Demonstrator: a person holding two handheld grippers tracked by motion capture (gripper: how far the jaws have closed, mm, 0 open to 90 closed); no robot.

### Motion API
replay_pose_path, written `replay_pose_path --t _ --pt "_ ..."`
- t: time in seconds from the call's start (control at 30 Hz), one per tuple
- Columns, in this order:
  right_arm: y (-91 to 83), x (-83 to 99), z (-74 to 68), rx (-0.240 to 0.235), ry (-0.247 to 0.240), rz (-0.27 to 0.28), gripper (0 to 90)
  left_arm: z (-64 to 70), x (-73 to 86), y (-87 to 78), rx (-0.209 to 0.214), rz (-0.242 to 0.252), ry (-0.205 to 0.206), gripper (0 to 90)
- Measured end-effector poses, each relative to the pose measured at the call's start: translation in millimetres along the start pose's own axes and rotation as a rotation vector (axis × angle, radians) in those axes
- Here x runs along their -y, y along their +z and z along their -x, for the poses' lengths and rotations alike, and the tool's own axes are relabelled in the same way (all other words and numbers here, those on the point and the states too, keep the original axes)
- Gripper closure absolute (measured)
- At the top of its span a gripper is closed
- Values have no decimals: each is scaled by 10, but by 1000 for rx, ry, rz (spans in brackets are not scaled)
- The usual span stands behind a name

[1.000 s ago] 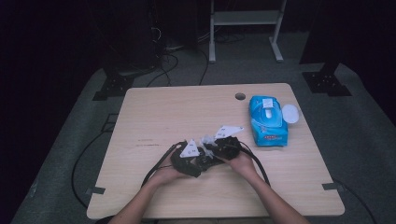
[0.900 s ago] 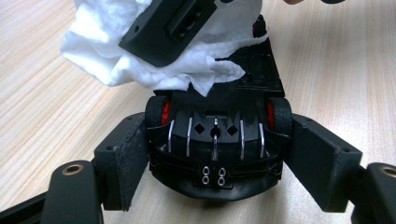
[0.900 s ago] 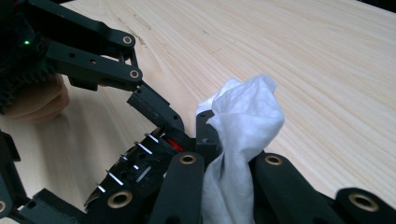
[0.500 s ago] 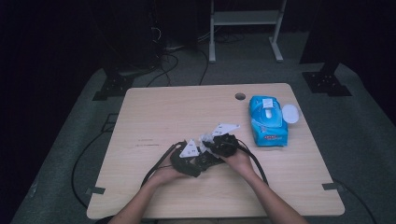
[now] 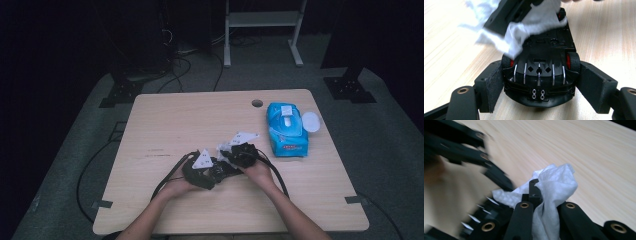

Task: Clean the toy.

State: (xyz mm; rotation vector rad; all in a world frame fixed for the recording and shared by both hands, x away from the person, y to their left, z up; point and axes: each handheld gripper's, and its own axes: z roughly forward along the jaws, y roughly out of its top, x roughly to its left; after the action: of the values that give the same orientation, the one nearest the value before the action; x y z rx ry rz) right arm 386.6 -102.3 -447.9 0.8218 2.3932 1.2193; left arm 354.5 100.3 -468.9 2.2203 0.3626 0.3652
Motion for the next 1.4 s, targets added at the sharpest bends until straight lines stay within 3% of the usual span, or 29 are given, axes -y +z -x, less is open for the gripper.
replay_pose_path --t 0.13,0.17,0.27,0.57,0.67,0.73,0.87,0.93,1.0,1.17,1.27,1.33,1.4 --pt "-38 24 -4 -58 64 28 843 4 3 12 -2 -3 0 245" --pt "-37 16 -37 -85 64 37 844 1 5 13 -1 -5 1 245" --pt "-30 5 -87 -88 24 30 843 7 4 13 -4 -7 3 245" --pt "-210 219 288 45 64 -20 843 -6 14 -4 0 -4 3 245" --pt "-279 300 401 76 96 -31 844 -9 14 -5 0 -8 4 245" --pt "-314 351 430 63 126 -28 844 -8 13 -4 -1 -9 5 245" --pt "-350 361 362 7 135 3 843 -9 23 5 -1 -18 5 245" --pt "-363 373 309 -24 109 13 843 -5 19 0 -4 -19 11 245" --pt "-391 415 300 -14 97 0 843 -3 14 -5 -5 -12 12 245" --pt "-523 535 397 12 132 -27 844 -15 21 -6 -5 -18 9 245" --pt "-567 541 323 -21 138 -19 843 -22 28 7 -5 -24 8 245" --pt "-556 495 217 -62 110 -7 843 -24 28 13 -7 -20 -2 245" --pt "-530 468 149 -68 82 -10 843 -21 24 9 -11 -22 5 245"
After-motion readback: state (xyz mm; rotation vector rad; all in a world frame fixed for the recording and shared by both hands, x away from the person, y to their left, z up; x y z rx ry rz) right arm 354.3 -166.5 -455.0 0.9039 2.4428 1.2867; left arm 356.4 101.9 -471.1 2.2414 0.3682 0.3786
